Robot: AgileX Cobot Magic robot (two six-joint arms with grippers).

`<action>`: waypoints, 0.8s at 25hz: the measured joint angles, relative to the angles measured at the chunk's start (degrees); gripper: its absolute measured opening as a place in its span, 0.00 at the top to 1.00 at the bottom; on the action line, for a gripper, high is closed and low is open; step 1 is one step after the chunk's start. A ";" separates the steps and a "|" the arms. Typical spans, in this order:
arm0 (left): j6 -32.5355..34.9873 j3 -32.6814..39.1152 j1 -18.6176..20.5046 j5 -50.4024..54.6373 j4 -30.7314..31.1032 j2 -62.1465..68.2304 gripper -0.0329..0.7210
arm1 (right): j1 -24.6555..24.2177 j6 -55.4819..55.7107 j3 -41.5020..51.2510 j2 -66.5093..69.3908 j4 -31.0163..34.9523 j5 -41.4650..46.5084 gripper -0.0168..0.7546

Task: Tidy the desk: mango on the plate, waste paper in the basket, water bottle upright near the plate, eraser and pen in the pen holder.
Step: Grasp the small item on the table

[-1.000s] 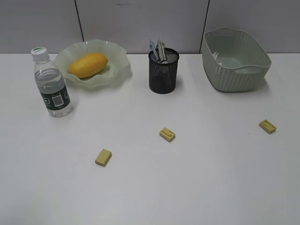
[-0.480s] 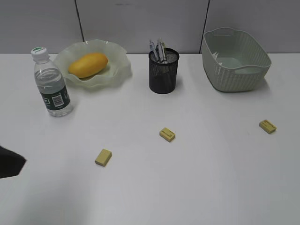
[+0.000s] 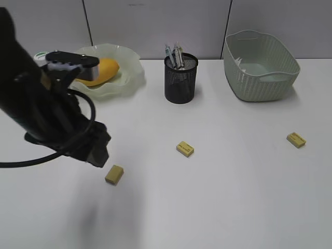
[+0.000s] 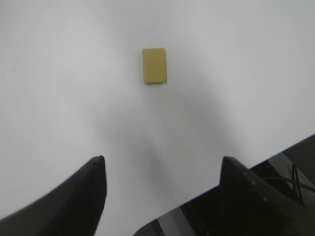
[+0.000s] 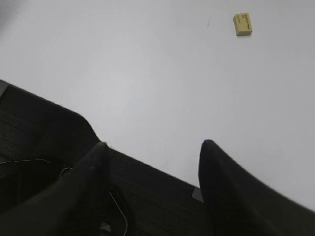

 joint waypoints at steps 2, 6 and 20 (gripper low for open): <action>-1.90 -3.17 -1.19 -0.35 0.39 3.63 0.23 | 0.00 0.00 0.00 0.00 0.00 0.00 0.38; -6.50 -8.37 -2.40 -0.55 3.27 11.05 0.23 | 0.00 0.00 0.00 0.00 0.00 0.00 0.38; -8.35 -12.12 -2.40 -2.57 5.43 26.29 0.23 | 0.00 0.00 0.00 0.00 -0.11 0.00 0.38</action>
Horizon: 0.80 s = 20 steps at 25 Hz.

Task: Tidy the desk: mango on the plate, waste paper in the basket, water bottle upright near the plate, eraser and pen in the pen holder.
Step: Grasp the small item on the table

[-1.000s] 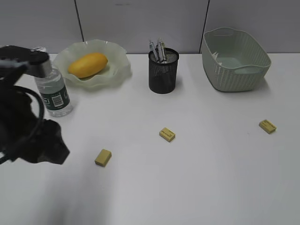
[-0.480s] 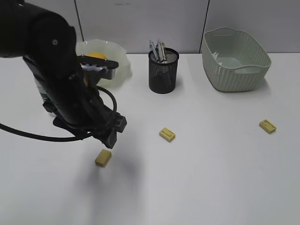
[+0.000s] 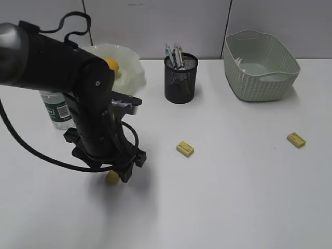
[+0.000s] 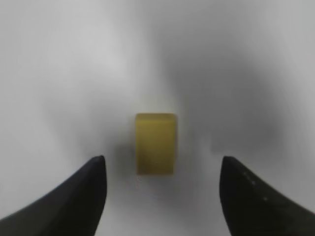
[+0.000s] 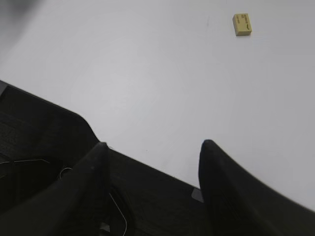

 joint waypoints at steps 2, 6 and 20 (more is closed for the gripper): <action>0.00 -1.00 0.00 -0.35 0.13 0.92 0.23 | 0.00 0.00 0.00 0.00 0.00 0.00 0.38; 0.71 -3.42 0.74 0.48 -0.04 3.14 0.24 | 0.00 0.00 0.00 0.00 0.00 0.00 0.38; 3.53 -5.03 2.73 2.95 -0.79 6.52 0.36 | 0.00 -0.05 0.00 0.00 -0.05 0.00 0.38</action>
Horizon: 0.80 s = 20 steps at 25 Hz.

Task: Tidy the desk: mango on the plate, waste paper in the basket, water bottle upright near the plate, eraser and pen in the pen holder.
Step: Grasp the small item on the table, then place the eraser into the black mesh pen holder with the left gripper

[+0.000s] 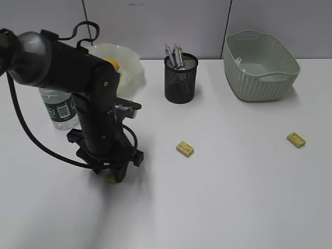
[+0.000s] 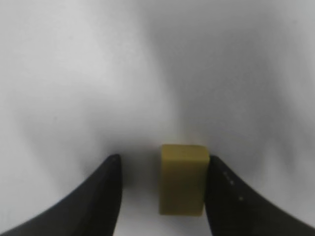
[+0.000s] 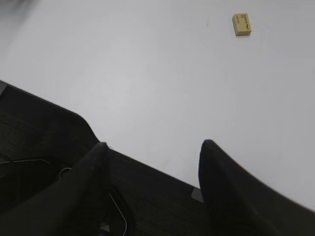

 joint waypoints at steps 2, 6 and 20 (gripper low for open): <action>0.00 0.00 0.00 -0.03 0.03 0.00 0.46 | 0.00 0.00 0.00 0.00 0.00 0.00 0.38; 0.07 0.00 0.00 -0.03 0.03 0.00 0.69 | 0.00 0.00 0.00 0.00 0.00 0.00 0.38; 0.17 -3.06 0.00 5.23 0.03 -4.12 0.69 | 0.00 0.00 0.00 0.00 0.00 0.00 0.38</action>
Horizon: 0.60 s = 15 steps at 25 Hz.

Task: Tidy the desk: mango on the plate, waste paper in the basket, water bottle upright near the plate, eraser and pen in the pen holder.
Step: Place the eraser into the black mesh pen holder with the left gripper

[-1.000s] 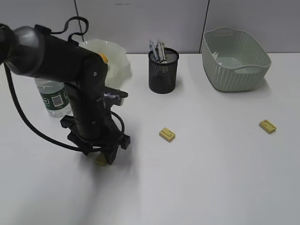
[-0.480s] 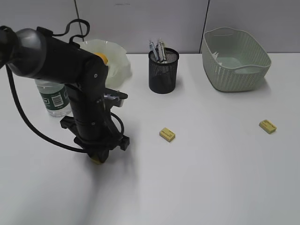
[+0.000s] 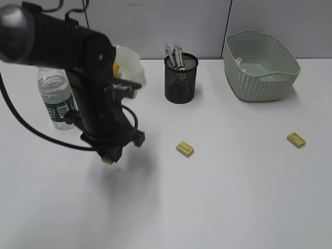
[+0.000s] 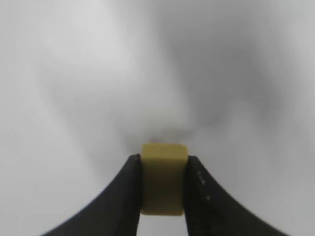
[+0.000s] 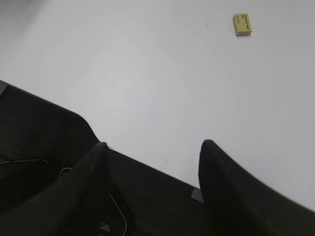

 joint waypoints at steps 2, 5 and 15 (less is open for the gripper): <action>0.00 -4.06 0.00 0.76 0.11 -1.35 0.69 | 0.00 0.00 0.00 0.00 0.00 0.00 0.38; 0.00 -12.33 0.00 0.57 0.42 -2.48 0.69 | 0.00 0.00 0.00 0.00 0.00 0.00 0.38; 0.91 -24.69 0.00 -25.13 0.52 -2.18 0.69 | 0.00 0.00 0.00 0.00 0.00 0.00 0.38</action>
